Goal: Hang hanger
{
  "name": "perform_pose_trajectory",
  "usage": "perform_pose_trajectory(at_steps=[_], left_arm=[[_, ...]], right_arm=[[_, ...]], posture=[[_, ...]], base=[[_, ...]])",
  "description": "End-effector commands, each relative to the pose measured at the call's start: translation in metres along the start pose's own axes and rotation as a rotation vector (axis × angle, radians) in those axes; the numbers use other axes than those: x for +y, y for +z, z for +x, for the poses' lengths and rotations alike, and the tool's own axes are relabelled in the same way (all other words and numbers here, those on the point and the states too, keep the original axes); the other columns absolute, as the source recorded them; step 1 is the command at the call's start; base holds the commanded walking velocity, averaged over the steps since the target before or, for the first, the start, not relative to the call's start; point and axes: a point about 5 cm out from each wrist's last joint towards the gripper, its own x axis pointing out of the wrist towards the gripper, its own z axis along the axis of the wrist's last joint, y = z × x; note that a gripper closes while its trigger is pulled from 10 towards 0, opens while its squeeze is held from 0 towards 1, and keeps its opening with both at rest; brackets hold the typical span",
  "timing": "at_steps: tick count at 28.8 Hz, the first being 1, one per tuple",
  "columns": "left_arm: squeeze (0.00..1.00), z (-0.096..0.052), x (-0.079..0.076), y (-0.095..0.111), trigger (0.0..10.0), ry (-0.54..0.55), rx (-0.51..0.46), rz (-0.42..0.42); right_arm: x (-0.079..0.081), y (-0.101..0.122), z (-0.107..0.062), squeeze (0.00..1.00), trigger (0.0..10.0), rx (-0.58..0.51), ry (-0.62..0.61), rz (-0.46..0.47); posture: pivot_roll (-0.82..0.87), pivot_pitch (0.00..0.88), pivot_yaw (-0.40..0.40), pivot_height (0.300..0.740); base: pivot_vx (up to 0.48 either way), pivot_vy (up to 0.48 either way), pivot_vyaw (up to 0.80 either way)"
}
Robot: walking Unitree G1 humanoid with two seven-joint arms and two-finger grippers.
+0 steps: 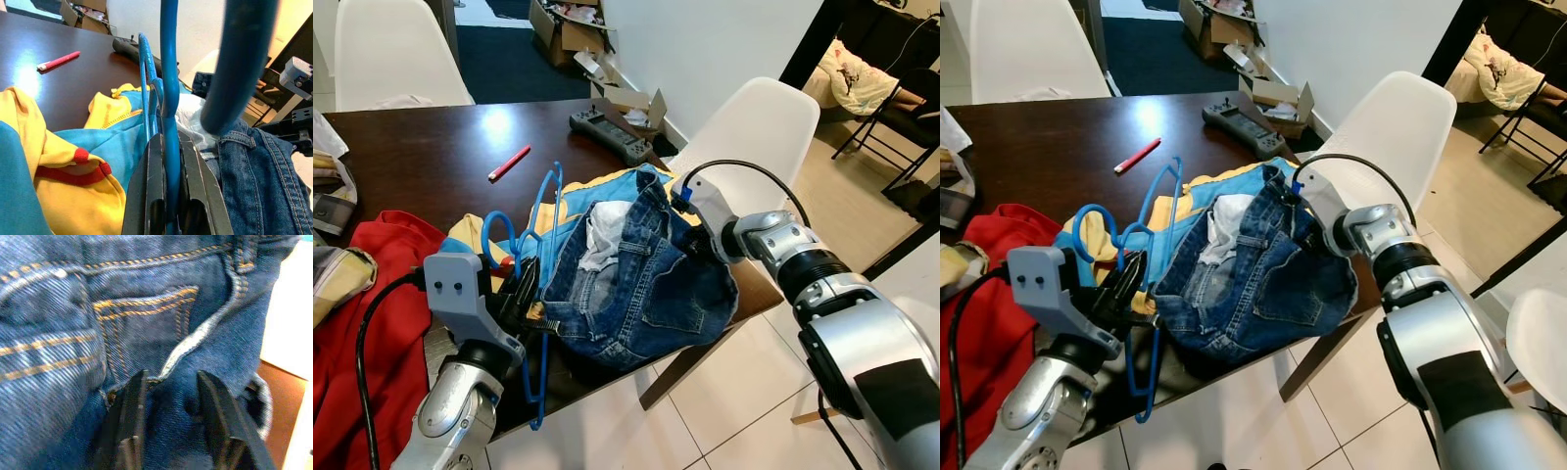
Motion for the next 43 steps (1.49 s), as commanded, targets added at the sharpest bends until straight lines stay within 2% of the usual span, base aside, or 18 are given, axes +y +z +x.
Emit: perform_pose_trajectory(at_steps=[1, 5, 7, 9, 10, 12, 14, 19, 20, 22, 26, 30, 32, 34, 36, 37, 39, 43], left_arm=[[0.0, 0.0, -0.003, -0.004, 10.0, -0.001, 0.011, -0.016], [0.0, 0.001, -0.003, -0.004, 10.0, -0.001, 0.01, -0.017], [0.0, 0.001, -0.003, -0.004, 10.0, -0.003, 0.008, -0.018], [0.0, 0.002, -0.003, -0.004, 10.0, -0.004, 0.007, -0.018], [0.0, 0.002, -0.004, -0.004, 10.0, -0.005, 0.006, -0.019], [0.0, 0.002, -0.004, -0.004, 10.0, -0.006, 0.005, -0.021], [0.0, 0.003, -0.004, -0.004, 10.0, -0.007, 0.003, -0.022], [0.0, 0.003, -0.004, -0.004, 10.0, -0.008, 0.003, -0.024], [0.0, 0.004, -0.005, -0.005, 10.0, -0.01, 0.002, -0.026], [0.0, 0.004, -0.005, -0.005, 10.0, -0.011, 0.002, -0.027], [0.0, 0.005, -0.005, -0.005, 10.0, -0.011, 0.001, -0.026], [0.0, 0.005, -0.005, -0.006, 10.0, -0.014, 0.003, -0.03], [0.0, 0.004, -0.005, -0.005, 10.0, -0.035, 0.008, -0.057], [0.0, 0.004, -0.005, -0.005, 10.0, -0.035, 0.008, -0.057], [0.0, -0.001, -0.004, 0.0, 10.0, -0.096, 0.001, -0.137], [0.0, -0.001, -0.004, 0.0, 10.0, -0.096, 0.001, -0.137], [0.0, -0.01, -0.006, 0.009, 10.0, -0.217, -0.009, -0.226], [0.0, -0.018, -0.009, 0.016, 10.0, -0.31, -0.014, -0.266]], right_arm=[[-0.008, -0.008, -0.007, 0.0, 0.0, 0.048, -0.027, -0.002], [-0.009, -0.008, -0.008, 0.0, 0.0, 0.052, -0.024, -0.007], [-0.021, 0.011, -0.018, 0.0, 0.0, -0.12, -0.111, 0.048], [-0.025, 0.017, -0.021, 0.0, 0.0, -0.169, -0.138, 0.065], [-0.03, 0.028, -0.028, 0.0, 0.0, -0.271, -0.154, 0.129], [-0.03, 0.045, -0.035, 0.0, 0.0, -0.431, -0.09, 0.226], [-0.024, 0.059, -0.037, 0.0, 0.0, -0.529, 0.024, 0.231], [-0.018, 0.07, -0.037, 0.0, 0.0, -0.59, 0.093, 0.238], [-0.01, 0.075, -0.034, 0.0, 0.4, -0.586, 0.157, 0.19], [-0.008, 0.076, -0.032, 0.0, 0.0, -0.581, 0.161, 0.172], [-0.009, 0.077, -0.033, 0.0, 0.0, -0.593, 0.138, 0.179], [-0.017, 0.084, -0.042, 0.0, 0.0, -0.677, 0.103, 0.243], [-0.025, 0.092, -0.055, 0.0, 0.0, -0.795, 0.105, 0.319], [-0.025, 0.092, -0.055, 0.0, 0.0, -0.795, 0.105, 0.319], [-0.036, 0.099, -0.072, 0.0, 0.0, -0.93, 0.118, 0.408], [-0.036, 0.099, -0.072, 0.0, 0.0, -0.93, 0.118, 0.408], [-0.046, 0.101, -0.088, 0.0, 0.0, -1.056, 0.143, 0.496], [-0.05, 0.102, -0.097, 0.0, 0.0, -1.121, 0.174, 0.529]], posture=[[0.14, 0.138, -0.234, 0.74], [0.14, 0.138, -0.234, 0.74], [0.13, 0.135, -0.233, 0.74], [0.13, 0.135, -0.233, 0.74], [0.13, 0.132, -0.232, 0.74], [0.13, 0.132, -0.232, 0.74], [0.13, 0.132, -0.232, 0.74], [0.12, 0.127, -0.234, 0.74], [0.13, 0.125, -0.236, 0.74], [0.13, 0.125, -0.236, 0.74], [0.13, 0.121, -0.237, 0.74], [0.14, 0.117, -0.236, 0.74], [0.14, 0.115, -0.235, 0.74], [0.14, 0.115, -0.235, 0.74], [0.14, 0.11, -0.232, 0.74], [0.14, 0.11, -0.232, 0.74], [0.14, 0.106, -0.23, 0.74], [0.14, 0.102, -0.229, 0.74]], base=[[0.0, 0.0, 0.0], [0.0, 0.0, 0.0], [0.0, 0.0, 0.0], [0.0, 0.0, 0.0], [0.0, 0.0, 0.0], [0.0, 0.0, 0.0], [0.0, 0.0, 0.0], [0.0, 0.0, 0.0], [0.0, 0.0, 0.0], [0.0, 0.0, 0.0], [0.0, 0.0, 0.0], [0.0, 0.0, 0.0], [0.0, 0.0, 0.0], [0.0, 0.0, 0.0], [0.0, 0.0, 0.0], [0.0, 0.0, 0.0], [0.0, 0.0, 0.0], [0.0, 0.0, 0.0]])
